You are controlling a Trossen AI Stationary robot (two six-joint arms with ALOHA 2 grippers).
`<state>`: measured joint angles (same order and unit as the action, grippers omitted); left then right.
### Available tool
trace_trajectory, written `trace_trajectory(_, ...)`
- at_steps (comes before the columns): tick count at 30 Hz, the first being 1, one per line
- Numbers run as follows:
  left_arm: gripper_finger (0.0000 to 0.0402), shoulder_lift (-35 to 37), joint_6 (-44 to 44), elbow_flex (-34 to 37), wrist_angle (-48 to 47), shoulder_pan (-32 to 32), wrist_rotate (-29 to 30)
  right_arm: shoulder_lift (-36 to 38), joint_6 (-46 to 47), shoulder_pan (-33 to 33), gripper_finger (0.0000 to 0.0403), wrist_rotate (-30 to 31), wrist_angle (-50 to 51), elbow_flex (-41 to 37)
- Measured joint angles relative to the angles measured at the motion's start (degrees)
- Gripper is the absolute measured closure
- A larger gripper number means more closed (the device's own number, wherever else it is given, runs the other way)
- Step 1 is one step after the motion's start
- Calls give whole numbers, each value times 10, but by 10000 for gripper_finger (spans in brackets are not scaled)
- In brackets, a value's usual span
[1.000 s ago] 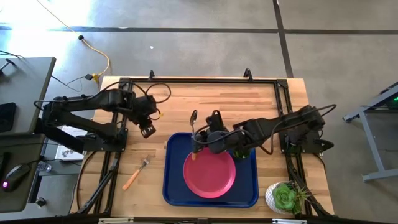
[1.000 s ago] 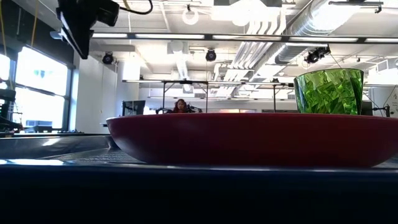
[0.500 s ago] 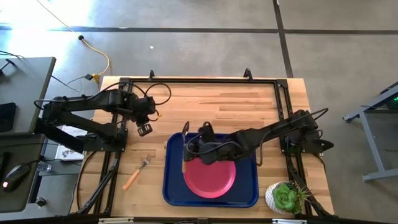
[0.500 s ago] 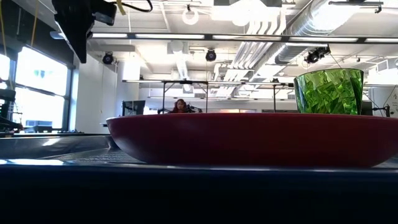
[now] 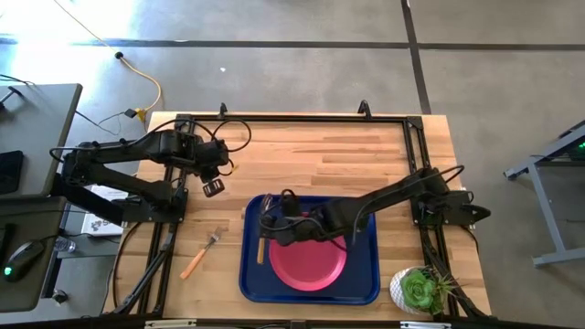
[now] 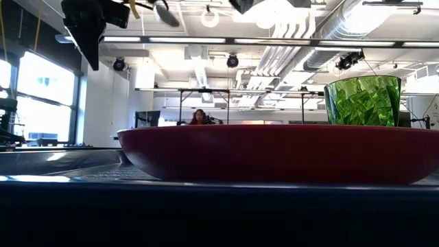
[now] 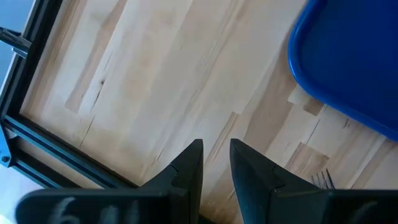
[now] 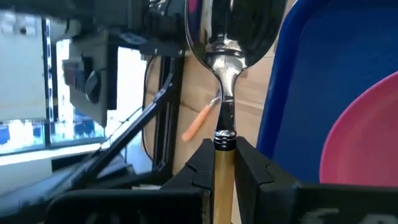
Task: Pick and place plate/cup/fork/spoon on tray
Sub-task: Put the yellow spoon on the blue tray to the left side of the pink plate
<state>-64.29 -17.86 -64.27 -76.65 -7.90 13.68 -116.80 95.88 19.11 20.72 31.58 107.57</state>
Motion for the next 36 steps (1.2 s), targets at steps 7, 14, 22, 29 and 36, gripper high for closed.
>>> trace_trajectory(7, 330, 0, -5, 0, 1, 0, 0, -65, 51, -6, 391, -40, -52, 0)
trace_trajectory(14, 330, 0, 4, 0, 2, 0, 0, -105, 77, -18, 391, -88, -63, 0)
trace_trajectory(22, 330, 0, 4, 0, 3, 0, 0, -112, 36, -45, 391, -103, -50, 0)
trace_trajectory(29, 330, 0, 1, 0, 3, 0, 0, -111, -68, -116, 391, -146, -49, 0)
trace_trajectory(36, 330, 0, 1, 0, 3, 0, 0, -111, -139, -192, 391, -182, -51, 0)
